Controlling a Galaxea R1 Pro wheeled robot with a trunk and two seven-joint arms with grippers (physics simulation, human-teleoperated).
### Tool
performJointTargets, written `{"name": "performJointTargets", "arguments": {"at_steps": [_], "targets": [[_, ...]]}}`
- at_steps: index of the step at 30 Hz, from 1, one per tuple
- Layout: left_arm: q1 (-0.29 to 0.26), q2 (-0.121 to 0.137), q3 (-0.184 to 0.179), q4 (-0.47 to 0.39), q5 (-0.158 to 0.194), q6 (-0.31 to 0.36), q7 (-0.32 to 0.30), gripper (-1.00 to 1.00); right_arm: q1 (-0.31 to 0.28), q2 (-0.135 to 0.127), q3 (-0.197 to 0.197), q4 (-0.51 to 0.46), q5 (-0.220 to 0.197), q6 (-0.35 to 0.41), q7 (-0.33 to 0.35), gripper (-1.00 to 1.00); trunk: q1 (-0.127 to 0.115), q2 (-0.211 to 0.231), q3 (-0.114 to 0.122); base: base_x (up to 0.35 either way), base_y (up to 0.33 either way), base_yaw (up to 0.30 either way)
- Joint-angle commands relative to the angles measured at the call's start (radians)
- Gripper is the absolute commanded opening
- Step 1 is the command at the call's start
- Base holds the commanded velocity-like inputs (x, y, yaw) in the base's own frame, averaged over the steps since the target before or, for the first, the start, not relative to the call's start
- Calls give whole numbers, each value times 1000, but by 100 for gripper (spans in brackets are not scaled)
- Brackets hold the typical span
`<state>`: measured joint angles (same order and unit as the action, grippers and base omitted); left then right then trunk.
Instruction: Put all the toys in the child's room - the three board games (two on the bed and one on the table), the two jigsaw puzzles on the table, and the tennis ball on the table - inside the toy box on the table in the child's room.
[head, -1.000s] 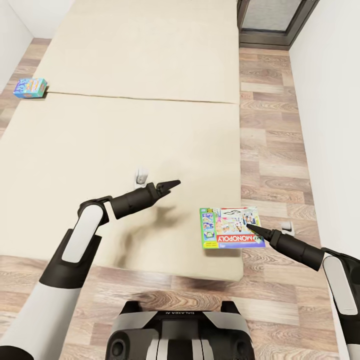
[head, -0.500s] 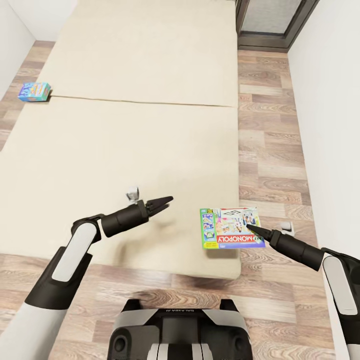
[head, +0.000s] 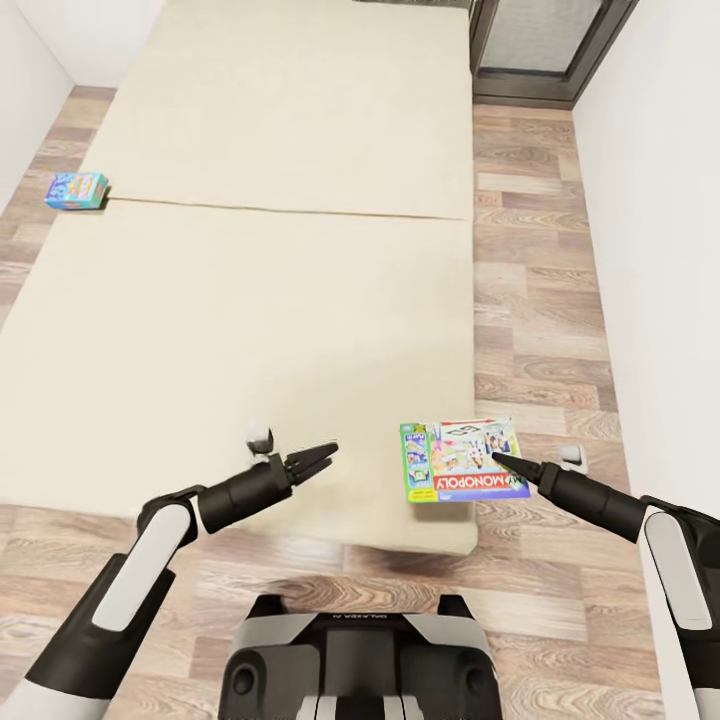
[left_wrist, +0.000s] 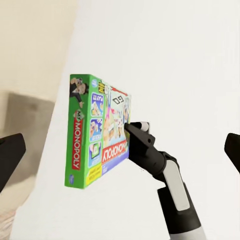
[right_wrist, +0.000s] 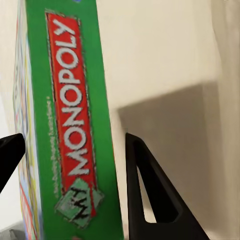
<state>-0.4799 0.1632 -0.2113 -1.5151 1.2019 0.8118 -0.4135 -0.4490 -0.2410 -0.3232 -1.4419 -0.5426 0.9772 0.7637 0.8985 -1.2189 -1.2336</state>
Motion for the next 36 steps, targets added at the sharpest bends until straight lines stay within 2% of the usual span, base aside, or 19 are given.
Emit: {"name": "performJointTargets", "arguments": {"at_steps": [1,13,24,36], "targets": [[12,3,-1,1,2,-7,-3,100,-1,0,-1,0,3,5,3,-100,-4,7,3,0,0,0],[54,12,-2,5,1,-45,-9,100,-1,0,-1,0,11,5,3,-100,-50,91,41,0,0,0],[60,13,-2,6,1,-50,-46,100,-1,1,1,0,12,4,3,-100,-92,168,75,0,0,0],[61,13,-3,6,1,-51,-57,100,-1,2,4,0,12,3,3,-100,-138,252,113,0,0,0]]}}
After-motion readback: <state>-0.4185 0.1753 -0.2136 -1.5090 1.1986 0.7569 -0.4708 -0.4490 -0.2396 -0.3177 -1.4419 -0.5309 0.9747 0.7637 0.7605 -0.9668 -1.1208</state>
